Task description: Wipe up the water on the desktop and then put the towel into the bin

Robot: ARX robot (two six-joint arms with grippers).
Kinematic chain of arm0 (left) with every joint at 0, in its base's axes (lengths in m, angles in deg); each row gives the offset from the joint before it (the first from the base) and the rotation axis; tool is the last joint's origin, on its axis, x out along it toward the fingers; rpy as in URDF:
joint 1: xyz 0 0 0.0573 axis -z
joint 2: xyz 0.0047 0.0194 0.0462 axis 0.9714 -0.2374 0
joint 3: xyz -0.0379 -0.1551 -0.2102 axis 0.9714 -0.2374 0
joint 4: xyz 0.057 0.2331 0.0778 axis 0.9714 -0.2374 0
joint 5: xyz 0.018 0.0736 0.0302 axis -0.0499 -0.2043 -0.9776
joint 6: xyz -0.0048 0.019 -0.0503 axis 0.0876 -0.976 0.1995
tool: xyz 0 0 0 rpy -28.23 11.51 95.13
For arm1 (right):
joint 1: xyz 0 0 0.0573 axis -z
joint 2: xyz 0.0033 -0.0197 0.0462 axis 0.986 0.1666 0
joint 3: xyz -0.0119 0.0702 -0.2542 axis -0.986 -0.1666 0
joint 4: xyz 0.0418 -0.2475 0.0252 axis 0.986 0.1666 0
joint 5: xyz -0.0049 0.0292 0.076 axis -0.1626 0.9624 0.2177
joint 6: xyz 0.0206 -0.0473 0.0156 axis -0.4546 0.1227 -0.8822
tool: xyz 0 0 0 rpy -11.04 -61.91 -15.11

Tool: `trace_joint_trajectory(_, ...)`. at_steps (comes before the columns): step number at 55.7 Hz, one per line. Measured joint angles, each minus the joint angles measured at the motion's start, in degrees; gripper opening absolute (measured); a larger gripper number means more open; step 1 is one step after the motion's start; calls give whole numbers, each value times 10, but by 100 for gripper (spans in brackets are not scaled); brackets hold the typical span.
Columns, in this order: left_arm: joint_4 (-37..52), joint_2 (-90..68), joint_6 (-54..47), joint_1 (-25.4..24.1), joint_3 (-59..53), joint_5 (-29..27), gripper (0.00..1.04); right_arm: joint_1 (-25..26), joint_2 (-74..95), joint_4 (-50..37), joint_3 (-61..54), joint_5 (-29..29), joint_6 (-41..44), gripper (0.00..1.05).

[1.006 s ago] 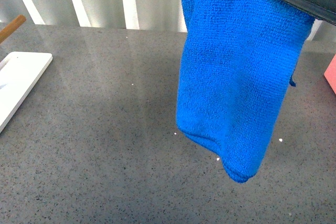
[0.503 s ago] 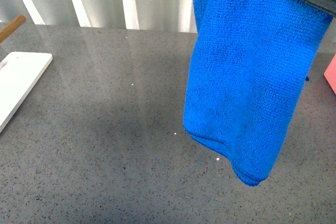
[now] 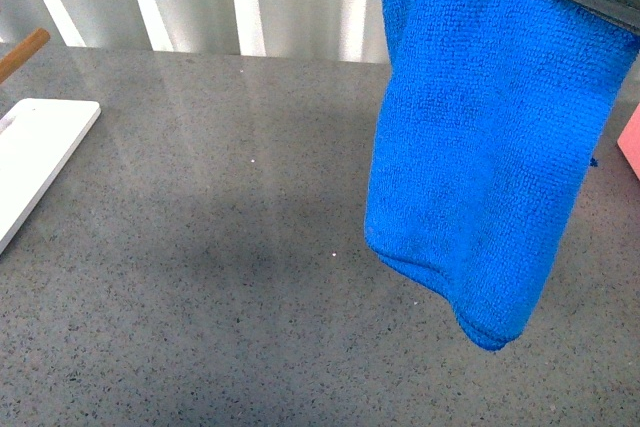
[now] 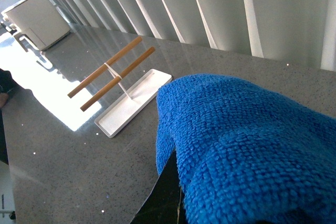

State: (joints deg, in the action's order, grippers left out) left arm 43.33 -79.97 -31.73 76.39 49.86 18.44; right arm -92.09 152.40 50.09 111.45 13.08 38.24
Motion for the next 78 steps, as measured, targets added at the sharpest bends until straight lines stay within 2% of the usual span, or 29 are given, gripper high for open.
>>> trace_joint_trajectory(20,-108,113,0,0,0,0,3,5,0,7,-2,-2,10,4)
trace_joint_trajectory(42,-168,172,0,0,0,0,3,9,0,7,-3,-7,14,4)
trace_joint_trajectory(46,-252,236,0,0,0,0,3,9,0,7,-3,-6,14,4)
trace_joint_trajectory(48,-264,252,0,0,0,0,3,9,0,7,-3,-6,14,4)
trace_joint_trajectory(66,-269,270,0,0,0,0,3,11,-2,20,-4,-6,20,4)
trace_joint_trajectory(68,-269,270,0,0,0,1,6,12,-3,29,-4,-7,25,4)
trace_joint_trajectory(71,-269,270,0,0,0,0,15,14,-5,53,-4,-11,38,4)
trace_joint_trajectory(78,-269,270,0,0,0,0,36,32,-8,164,-3,-45,97,4)
